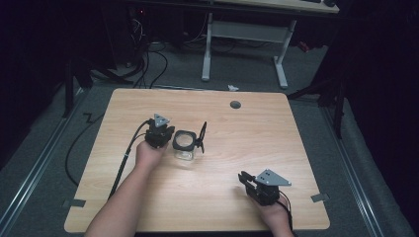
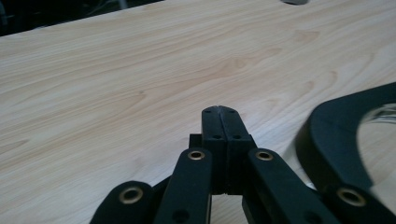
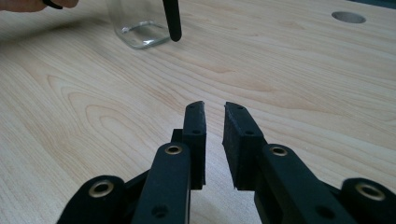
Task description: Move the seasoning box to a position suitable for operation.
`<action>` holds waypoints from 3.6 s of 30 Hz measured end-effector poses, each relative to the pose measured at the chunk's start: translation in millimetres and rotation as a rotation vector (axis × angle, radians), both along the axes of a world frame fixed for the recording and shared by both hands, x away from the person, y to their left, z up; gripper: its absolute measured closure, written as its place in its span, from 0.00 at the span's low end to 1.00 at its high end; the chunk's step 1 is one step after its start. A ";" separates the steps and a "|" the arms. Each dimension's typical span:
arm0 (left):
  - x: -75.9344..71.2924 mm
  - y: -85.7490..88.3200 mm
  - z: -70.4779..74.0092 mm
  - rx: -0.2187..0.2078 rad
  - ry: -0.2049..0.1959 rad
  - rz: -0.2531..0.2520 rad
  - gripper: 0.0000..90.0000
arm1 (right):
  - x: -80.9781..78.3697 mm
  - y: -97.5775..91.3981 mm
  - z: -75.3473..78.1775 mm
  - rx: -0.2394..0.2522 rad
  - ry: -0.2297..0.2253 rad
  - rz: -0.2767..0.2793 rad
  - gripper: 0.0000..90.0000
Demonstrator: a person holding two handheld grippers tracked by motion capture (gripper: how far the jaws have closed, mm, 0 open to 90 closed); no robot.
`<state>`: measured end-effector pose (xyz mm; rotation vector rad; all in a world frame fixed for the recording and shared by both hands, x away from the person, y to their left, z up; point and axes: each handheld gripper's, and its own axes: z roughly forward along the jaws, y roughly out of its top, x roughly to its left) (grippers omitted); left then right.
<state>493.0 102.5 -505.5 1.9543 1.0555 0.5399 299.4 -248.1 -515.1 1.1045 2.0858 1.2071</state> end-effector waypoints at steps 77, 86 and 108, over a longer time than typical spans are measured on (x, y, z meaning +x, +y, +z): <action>-124.0 -37.5 3.6 -0.147 -0.061 -0.045 1.00 | 45.5 49.5 5.8 -0.066 0.060 -0.025 1.00; -109.0 -37.7 10.8 -0.142 -0.067 -0.014 1.00 | 58.7 47.4 18.4 -0.013 0.052 -0.048 1.00; -85.6 -59.9 48.3 -0.176 -0.107 -0.041 1.00 | 91.5 56.8 61.1 0.057 -0.014 -0.058 1.00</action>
